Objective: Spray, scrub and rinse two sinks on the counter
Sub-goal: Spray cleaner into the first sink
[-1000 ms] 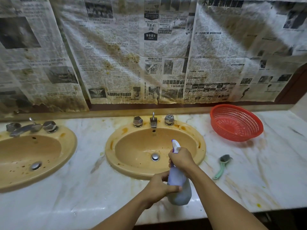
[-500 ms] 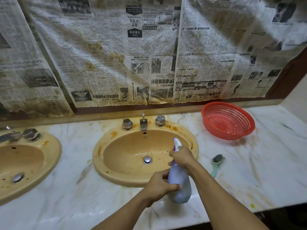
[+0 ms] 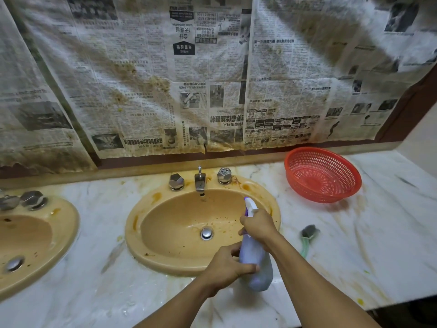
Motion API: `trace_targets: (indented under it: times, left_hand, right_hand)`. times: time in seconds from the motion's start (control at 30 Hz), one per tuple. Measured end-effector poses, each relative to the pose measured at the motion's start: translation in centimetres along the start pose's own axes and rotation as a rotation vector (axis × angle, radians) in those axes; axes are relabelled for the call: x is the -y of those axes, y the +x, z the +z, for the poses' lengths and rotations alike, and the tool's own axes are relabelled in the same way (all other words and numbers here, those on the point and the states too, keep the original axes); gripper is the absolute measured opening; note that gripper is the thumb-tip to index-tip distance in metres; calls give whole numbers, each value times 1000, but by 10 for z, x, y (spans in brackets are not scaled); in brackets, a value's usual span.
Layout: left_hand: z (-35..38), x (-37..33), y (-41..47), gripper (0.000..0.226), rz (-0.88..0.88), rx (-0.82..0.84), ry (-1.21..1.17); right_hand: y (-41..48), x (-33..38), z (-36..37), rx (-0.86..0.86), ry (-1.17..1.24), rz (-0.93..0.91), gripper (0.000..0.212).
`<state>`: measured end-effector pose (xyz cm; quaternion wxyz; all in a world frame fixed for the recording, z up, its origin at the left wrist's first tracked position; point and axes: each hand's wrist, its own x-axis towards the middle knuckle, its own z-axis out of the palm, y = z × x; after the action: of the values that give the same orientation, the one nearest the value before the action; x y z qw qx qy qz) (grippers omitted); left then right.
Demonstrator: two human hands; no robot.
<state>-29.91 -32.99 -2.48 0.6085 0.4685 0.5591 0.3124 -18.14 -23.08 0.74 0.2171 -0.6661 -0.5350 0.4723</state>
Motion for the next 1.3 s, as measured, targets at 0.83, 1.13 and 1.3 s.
trace_targets:
  times: [0.83,1.13,1.3]
  left_hand:
    - [-89,32,-66,44,9,-256,-15]
    - [-103,43,-87,60,34,-282,-6]
    - [-117,47,-100,60,32,-303,-42]
  right_hand:
    - [-34,62,109,167,56,-106,7]
    - [-53,69,132,148,24,-138,3]
    - [-58,73,149,187,55,-138,16]
